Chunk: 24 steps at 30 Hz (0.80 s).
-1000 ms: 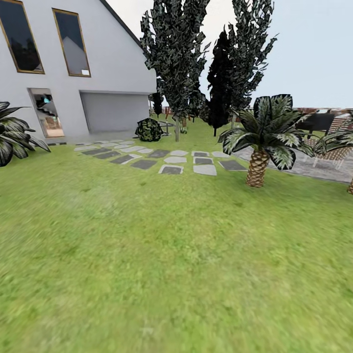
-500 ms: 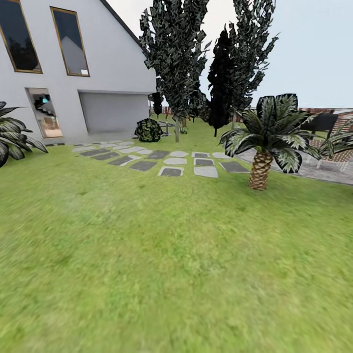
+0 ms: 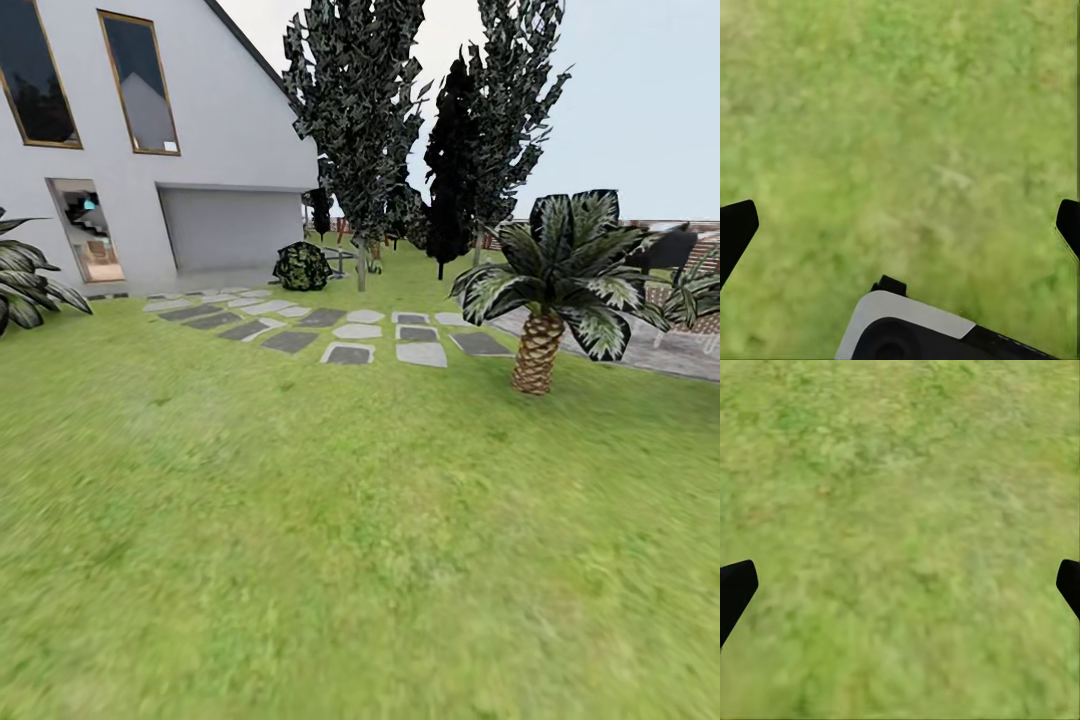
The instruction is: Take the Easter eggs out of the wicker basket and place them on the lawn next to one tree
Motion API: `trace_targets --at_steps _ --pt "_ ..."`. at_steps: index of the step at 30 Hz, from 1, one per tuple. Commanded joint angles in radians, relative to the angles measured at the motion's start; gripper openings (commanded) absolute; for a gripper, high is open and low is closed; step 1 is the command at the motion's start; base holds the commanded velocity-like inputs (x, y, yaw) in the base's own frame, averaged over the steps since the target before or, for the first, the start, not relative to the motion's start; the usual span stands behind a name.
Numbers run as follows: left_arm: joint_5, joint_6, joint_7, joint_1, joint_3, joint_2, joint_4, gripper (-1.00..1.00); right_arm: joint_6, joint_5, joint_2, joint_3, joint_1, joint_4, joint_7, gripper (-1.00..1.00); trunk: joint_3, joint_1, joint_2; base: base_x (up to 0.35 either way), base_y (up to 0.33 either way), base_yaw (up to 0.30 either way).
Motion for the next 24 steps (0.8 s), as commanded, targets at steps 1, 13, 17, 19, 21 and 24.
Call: trace_targets --at_steps 1,13,17,19,21,24 --pt "0.003 -0.001 0.000 0.000 0.001 0.000 -0.002 1.00 -0.006 -0.001 0.000 0.000 -0.001 0.001 -0.001 1.00 -0.002 0.001 -0.002 0.338 -0.071 0.000" --pt "0.003 -0.001 0.000 0.000 0.001 0.000 -0.002 1.00 -0.011 0.001 -0.001 0.002 -0.001 0.005 0.000 1.00 -0.002 0.001 -0.002 0.338 -0.080 0.000" --pt "0.003 -0.001 0.000 0.001 0.001 0.000 -0.002 1.00 -0.011 0.002 -0.002 0.002 -0.001 0.006 0.000 1.00 -0.002 0.001 -0.002 0.338 -0.081 0.000" --pt "0.003 -0.002 0.000 0.001 0.001 0.000 -0.002 1.00 -0.011 0.002 -0.002 0.002 -0.001 0.007 0.000 1.00 -0.002 0.001 -0.002 0.338 -0.081 0.000" --pt "0.003 -0.002 0.000 0.001 0.002 0.000 -0.002 1.00 -0.011 0.002 -0.002 0.002 -0.001 0.008 0.000 1.00 -0.002 0.001 -0.002 0.338 -0.081 0.000" --pt "0.003 -0.002 0.000 0.001 0.002 0.000 -0.002 1.00 -0.011 0.002 -0.006 0.002 -0.001 0.007 0.000 1.00 -0.002 0.001 -0.002 0.338 -0.081 0.000"
